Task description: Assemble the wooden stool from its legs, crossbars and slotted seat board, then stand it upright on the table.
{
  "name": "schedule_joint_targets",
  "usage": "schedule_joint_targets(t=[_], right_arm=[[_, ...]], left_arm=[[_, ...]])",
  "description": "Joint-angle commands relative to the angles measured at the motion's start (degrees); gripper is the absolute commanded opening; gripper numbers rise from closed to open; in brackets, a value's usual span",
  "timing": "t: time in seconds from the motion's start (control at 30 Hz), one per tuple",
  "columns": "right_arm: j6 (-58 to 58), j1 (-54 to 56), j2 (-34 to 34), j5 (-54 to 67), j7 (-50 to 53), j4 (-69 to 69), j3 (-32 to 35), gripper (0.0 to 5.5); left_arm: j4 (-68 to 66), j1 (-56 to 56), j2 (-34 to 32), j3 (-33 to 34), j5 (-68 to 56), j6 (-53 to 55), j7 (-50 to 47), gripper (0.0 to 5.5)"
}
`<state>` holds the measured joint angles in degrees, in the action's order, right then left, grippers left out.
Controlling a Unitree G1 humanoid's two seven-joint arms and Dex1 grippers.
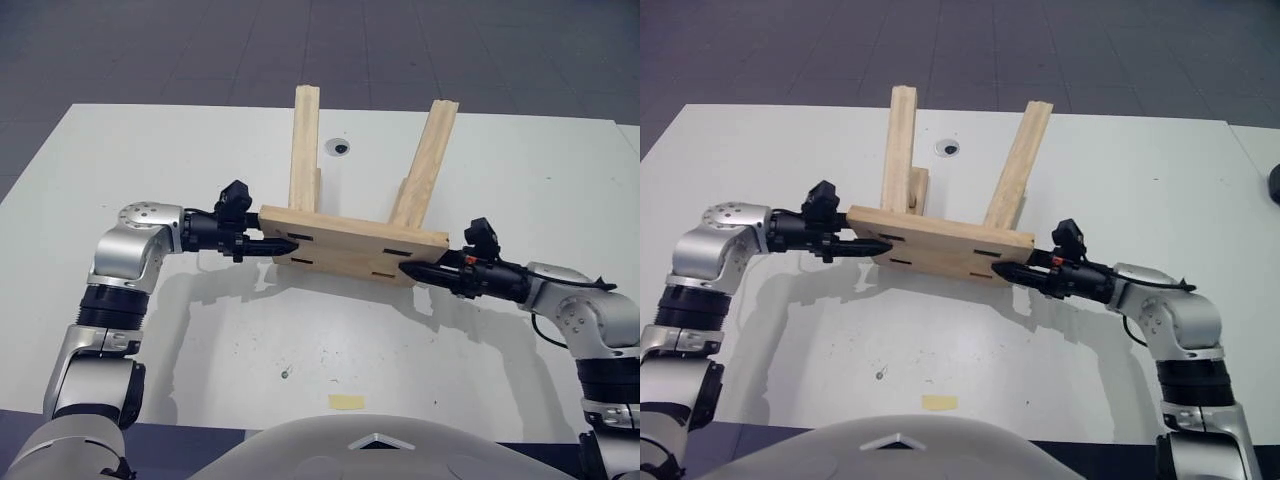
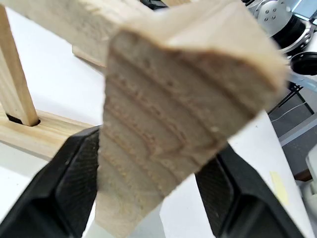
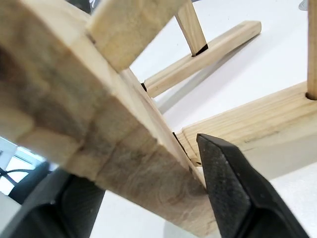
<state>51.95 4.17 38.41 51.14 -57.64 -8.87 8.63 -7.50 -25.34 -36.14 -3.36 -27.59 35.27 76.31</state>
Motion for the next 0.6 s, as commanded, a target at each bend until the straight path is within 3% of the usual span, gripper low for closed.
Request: schedule_joint_targets(t=[0.03,0.13,0.23,0.4,0.6], right_arm=[[7.68,2.92,-7.72,28.96,17.08,-2.41,9.43,2.74],[0.93,3.98,-10.78,46.49,33.2,-5.62,9.45,2.62],[-6.83,5.85,-13.69,54.68,45.87,-8.99,8.08,2.43],[-16.91,14.61,-19.13,53.57,63.76,-8.83,7.71,1.98],[-23.71,21.19,-23.27,47.21,84.1,-4.14,8.05,1.57]], left_arm=[[8.03,0.39,4.88,10.78,-13.27,20.39,-14.66,2.57],[12.97,-4.21,13.87,19.8,-22.69,30.2,-32.35,2.5],[13.93,-11.24,21.41,26.15,-26.95,36.27,-49.23,2.41],[6.01,-22.69,26.87,33.41,-29.08,34.49,-69.2,2.22],[1.41,-23.27,29.84,38.96,-28.12,32.62,-85.63,2.08]])
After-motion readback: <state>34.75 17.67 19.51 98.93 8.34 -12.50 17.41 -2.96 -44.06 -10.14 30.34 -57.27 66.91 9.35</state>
